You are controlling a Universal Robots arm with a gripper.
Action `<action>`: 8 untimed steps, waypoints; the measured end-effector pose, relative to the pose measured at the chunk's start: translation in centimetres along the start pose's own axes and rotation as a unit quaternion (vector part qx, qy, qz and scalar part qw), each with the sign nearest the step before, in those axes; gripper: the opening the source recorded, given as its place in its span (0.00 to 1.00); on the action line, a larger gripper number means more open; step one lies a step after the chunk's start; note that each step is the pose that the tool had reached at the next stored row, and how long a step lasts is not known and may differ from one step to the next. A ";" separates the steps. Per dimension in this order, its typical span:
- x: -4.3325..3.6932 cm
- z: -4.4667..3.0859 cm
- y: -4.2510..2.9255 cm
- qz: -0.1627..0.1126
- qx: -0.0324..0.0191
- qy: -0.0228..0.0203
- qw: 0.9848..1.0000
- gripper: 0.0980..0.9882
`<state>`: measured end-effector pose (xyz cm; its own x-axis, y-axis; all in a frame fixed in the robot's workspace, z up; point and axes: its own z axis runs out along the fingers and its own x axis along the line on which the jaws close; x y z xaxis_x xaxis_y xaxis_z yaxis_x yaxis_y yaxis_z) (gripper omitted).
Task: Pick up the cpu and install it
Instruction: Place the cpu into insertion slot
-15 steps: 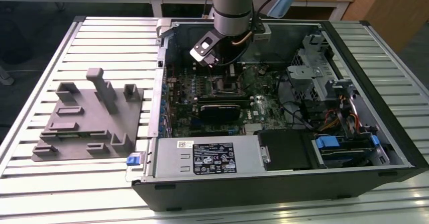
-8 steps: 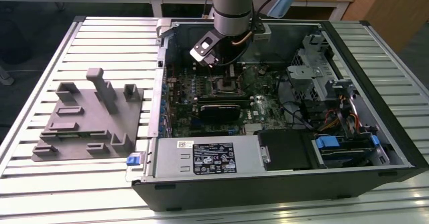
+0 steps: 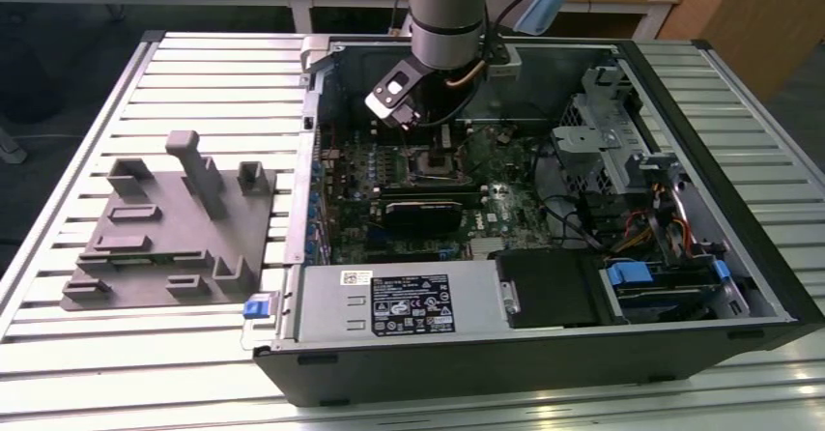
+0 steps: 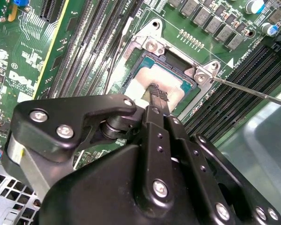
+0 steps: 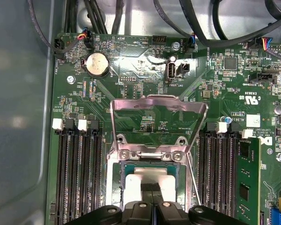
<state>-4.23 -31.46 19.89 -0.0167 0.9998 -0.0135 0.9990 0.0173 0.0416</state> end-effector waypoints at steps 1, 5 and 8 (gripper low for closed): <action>0.01 0.02 0.00 0.000 0.000 0.000 1.000 0.01; 0.01 0.02 0.01 0.000 0.000 0.000 1.000 0.01; 0.01 0.00 0.01 0.000 0.000 0.000 1.000 0.01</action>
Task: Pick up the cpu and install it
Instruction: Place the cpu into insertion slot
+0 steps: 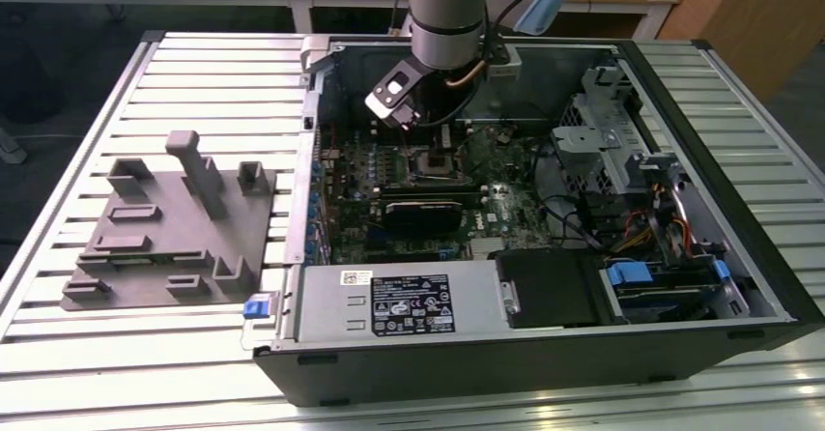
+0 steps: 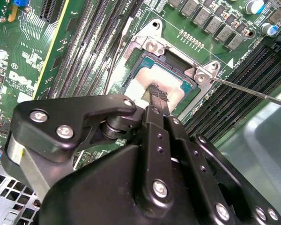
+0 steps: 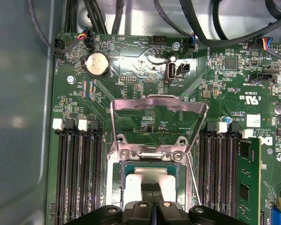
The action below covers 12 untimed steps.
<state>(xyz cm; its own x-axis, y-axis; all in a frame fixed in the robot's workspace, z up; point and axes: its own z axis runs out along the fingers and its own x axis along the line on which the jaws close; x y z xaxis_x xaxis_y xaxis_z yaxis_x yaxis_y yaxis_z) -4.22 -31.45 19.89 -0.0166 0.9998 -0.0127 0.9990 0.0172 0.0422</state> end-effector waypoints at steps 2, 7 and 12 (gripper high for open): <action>0.02 -0.11 0.02 0.000 -0.001 0.001 1.000 0.01; -0.01 -0.87 0.04 0.000 0.000 0.000 1.000 0.01; -0.03 -1.98 0.08 0.000 0.000 0.000 1.000 0.01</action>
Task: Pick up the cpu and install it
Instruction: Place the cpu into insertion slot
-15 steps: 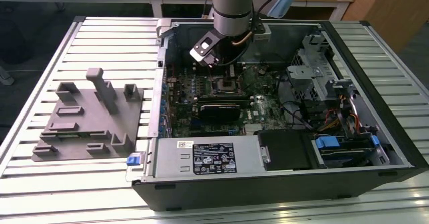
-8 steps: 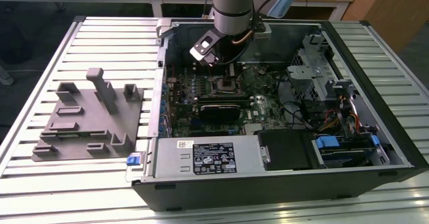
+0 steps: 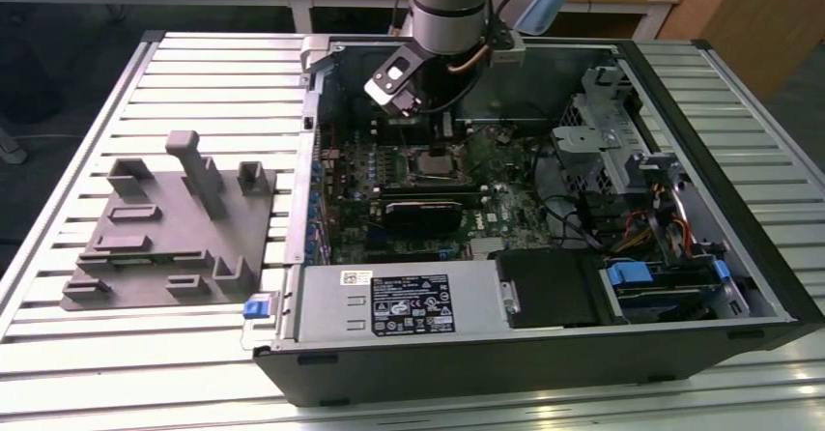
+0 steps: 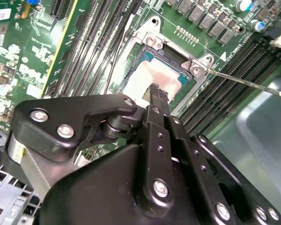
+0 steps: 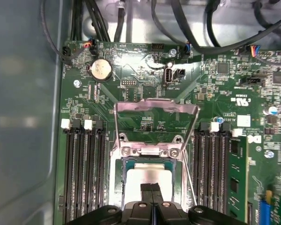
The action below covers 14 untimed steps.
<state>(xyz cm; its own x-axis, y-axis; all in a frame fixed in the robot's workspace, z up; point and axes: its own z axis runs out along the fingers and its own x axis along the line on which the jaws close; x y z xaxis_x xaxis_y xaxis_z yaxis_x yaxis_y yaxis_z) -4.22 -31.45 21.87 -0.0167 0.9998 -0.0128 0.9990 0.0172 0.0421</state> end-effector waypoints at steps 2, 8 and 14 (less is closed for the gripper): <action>-0.01 -0.49 0.02 0.000 0.000 0.000 1.000 0.01; -0.02 -1.93 0.08 0.000 0.000 0.000 1.000 0.01; -0.03 -2.82 0.12 0.001 0.000 0.000 1.000 0.01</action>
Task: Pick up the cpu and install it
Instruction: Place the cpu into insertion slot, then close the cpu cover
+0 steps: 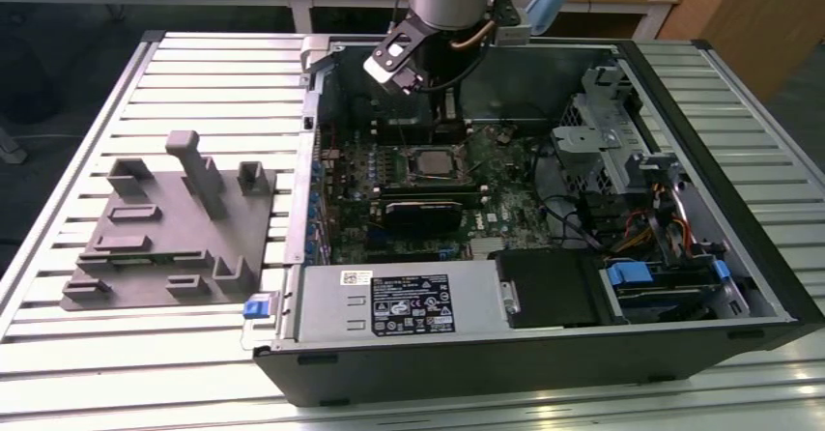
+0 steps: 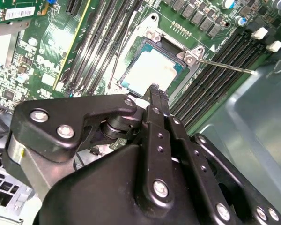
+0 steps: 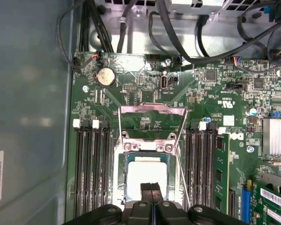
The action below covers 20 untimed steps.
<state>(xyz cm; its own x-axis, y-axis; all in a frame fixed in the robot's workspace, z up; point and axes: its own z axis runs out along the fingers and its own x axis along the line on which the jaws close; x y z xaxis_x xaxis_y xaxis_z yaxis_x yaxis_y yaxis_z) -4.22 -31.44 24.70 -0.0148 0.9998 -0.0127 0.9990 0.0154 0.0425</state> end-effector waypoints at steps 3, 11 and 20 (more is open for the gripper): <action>0.00 -0.01 0.00 0.000 0.000 0.000 1.000 0.01; 0.00 -0.04 0.00 0.000 0.000 0.000 1.000 0.01; -0.02 -1.19 0.05 0.000 0.000 0.000 1.000 0.01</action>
<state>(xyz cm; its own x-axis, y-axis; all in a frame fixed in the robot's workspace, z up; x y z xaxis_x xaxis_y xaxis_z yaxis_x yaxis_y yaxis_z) -4.22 -31.45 25.89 -0.0145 0.9998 -0.0128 0.9990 0.0150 0.0424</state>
